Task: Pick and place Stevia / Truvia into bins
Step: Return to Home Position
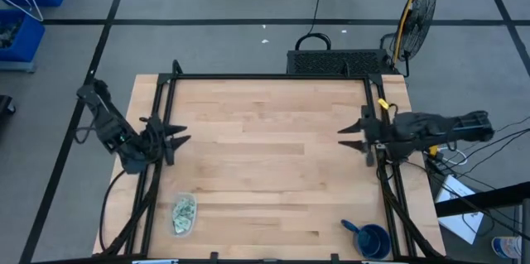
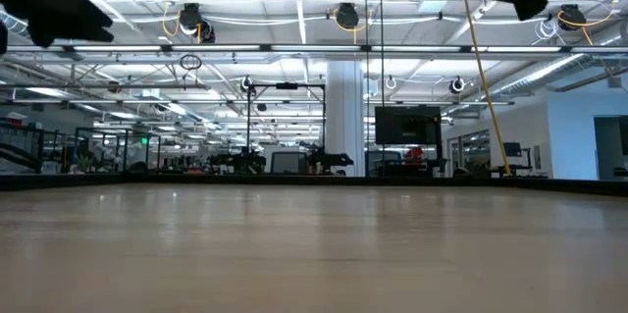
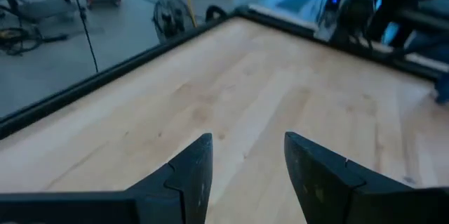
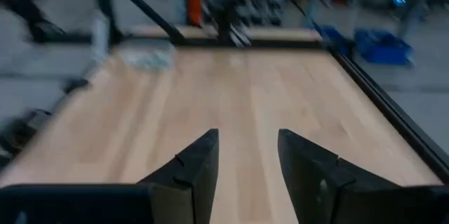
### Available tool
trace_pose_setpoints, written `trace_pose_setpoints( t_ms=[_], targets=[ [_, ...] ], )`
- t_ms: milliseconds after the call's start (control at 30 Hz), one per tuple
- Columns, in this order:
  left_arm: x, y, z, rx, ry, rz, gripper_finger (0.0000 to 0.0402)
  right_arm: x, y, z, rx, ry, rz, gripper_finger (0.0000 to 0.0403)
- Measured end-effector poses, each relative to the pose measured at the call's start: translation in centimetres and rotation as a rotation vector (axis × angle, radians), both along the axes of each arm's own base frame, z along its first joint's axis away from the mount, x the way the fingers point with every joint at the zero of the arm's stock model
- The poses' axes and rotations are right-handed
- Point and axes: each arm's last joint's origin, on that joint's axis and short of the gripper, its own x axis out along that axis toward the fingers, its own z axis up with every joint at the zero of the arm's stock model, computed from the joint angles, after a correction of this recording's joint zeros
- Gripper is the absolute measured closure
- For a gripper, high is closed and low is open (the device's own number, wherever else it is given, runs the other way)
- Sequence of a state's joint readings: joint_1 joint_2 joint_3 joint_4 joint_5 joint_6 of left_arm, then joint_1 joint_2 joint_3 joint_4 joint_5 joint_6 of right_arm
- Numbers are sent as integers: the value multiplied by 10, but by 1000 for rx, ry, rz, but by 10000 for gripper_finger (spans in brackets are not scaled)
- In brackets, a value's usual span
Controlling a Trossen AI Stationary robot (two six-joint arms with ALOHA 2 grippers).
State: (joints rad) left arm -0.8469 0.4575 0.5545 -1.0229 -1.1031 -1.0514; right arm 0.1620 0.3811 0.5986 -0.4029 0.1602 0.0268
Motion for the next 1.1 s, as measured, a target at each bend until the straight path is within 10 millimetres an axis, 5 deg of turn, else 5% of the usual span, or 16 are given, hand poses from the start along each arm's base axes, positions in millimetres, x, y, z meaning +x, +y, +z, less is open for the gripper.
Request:
trace_pose_setpoints(
  t_ms=[200, 400, 800, 900, 1100],
  targets=[
    [-2, 3, -32, -4, -82, -35, 220, -18, -3, -34, 1, -136, 55, 261],
    [-6, 7, -43, 30, -113, -76, 220, -29, -7, -52, 72, -173, 14, 261],
    [8, -10, -74, 74, -210, -200, 220, -8, -3, -89, 151, -257, 61, 261],
    [9, -13, -69, 73, -228, -259, 220, -4, -3, -104, 177, -259, 62, 261],
    [13, -16, -57, 191, -352, -309, 220, -4, -3, -98, 184, -344, 83, 261]
  ],
)
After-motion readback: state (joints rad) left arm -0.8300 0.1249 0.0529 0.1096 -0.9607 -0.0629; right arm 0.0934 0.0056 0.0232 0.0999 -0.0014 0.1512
